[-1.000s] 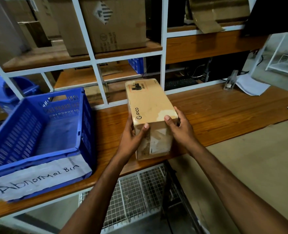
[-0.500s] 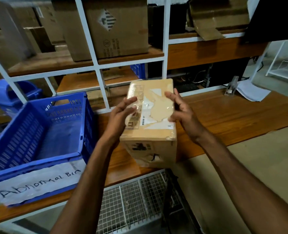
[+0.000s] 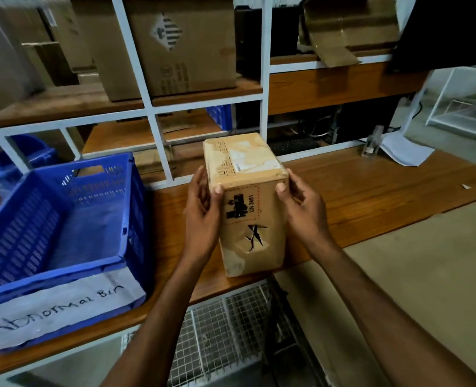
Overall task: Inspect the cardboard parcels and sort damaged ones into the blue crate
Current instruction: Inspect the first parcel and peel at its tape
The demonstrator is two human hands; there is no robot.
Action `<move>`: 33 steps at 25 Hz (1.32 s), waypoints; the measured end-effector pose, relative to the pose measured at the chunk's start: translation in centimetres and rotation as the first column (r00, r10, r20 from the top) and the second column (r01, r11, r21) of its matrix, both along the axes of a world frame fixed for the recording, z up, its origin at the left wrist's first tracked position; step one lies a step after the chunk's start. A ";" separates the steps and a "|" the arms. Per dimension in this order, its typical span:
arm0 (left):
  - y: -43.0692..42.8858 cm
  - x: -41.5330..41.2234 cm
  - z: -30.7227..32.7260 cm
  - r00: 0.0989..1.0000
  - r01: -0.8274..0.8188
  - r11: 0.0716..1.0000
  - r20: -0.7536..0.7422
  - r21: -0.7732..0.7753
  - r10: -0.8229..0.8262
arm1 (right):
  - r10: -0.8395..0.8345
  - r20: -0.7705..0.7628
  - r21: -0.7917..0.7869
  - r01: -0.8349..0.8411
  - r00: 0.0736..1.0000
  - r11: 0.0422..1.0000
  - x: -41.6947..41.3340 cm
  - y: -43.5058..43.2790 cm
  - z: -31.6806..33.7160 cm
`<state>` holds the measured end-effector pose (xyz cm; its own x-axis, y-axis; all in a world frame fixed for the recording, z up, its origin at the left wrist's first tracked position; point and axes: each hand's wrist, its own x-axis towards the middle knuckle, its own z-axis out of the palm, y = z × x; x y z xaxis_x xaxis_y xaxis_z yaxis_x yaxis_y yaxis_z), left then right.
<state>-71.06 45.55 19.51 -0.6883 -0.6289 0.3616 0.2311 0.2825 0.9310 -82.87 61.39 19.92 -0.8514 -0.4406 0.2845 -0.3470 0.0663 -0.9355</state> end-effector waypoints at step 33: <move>-5.1 -1.9 3.1 0.949 0.228 0.972 0.239 -0.062 -0.207 | -0.136 -0.038 0.134 0.140 0.990 0.981 -3.5 -1.5 4.1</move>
